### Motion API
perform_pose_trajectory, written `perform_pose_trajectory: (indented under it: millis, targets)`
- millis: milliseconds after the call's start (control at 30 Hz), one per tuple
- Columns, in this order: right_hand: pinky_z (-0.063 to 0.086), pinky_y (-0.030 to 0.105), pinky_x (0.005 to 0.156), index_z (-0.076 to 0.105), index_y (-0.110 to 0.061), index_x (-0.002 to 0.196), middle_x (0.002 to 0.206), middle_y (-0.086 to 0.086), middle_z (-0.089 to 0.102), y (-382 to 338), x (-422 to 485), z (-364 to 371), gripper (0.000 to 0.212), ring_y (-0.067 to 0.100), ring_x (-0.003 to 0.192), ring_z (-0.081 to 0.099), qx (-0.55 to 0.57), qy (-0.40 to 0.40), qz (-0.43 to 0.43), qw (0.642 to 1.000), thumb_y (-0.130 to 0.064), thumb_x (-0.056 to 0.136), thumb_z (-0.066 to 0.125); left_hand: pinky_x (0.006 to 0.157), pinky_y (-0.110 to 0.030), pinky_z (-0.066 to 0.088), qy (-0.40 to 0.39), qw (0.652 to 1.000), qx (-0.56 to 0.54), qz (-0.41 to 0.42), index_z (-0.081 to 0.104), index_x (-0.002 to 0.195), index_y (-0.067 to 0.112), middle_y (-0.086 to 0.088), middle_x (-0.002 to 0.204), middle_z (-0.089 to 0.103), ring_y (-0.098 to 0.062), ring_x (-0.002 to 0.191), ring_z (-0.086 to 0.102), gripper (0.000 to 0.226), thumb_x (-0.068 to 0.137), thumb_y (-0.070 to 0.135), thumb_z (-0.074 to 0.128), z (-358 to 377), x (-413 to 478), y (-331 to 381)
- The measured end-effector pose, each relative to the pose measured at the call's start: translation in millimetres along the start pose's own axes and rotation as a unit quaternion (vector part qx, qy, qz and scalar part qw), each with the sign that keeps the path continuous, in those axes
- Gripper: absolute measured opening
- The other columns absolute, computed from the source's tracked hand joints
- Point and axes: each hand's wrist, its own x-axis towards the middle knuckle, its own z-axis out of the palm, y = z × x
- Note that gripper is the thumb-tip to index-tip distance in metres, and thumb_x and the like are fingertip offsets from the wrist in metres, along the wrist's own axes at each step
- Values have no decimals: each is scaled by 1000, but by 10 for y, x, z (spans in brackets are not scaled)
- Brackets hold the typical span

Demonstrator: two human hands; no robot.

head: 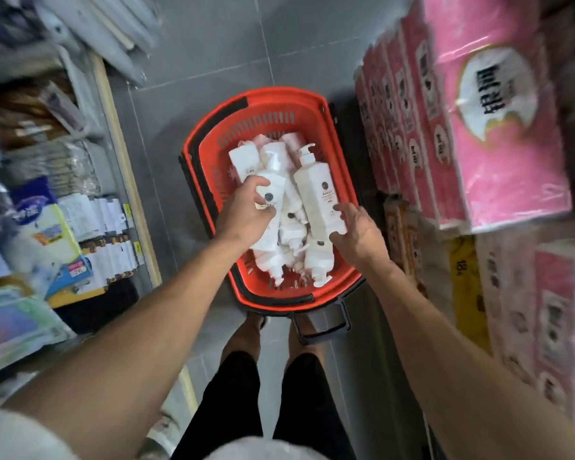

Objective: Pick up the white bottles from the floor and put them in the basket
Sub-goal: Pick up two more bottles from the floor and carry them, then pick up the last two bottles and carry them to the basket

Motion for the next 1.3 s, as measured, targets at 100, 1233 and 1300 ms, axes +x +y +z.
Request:
perform_pose_trajectory:
  millis: [100, 1233, 1300]
  targets:
    - [49, 46, 101, 46, -21, 143, 136, 10, 53, -137, -324, -80, 62, 32, 126, 51, -16, -5, 9, 1000, -20, 85, 70, 85, -41, 53, -7, 993, 97, 71, 56, 126, 31, 2, 109, 61, -19, 99, 62, 50, 82, 17, 75, -267, -275, 130]
    - [50, 45, 100, 56, -31, 133, 133, 4, 55, 213, -6183, 772, 51, 28, 123, 55, 305, 331, 411, 793, -10, 87, 61, 98, -53, 48, -317, 605, 414, 601, 48, 135, 32, -9, 120, 58, -33, 114, 58, 60, 82, 31, 76, 477, -4108, 1553]
    - [49, 44, 101, 56, -31, 133, 136, 4, 55, 353, -6630, 1035, 50, 28, 123, 55, 327, 352, 442, 757, -11, 88, 62, 97, -53, 49, -341, 559, 421, 627, 47, 136, 33, -8, 121, 58, -31, 114, 59, 60, 83, 32, 75, 772, -4592, 1449]
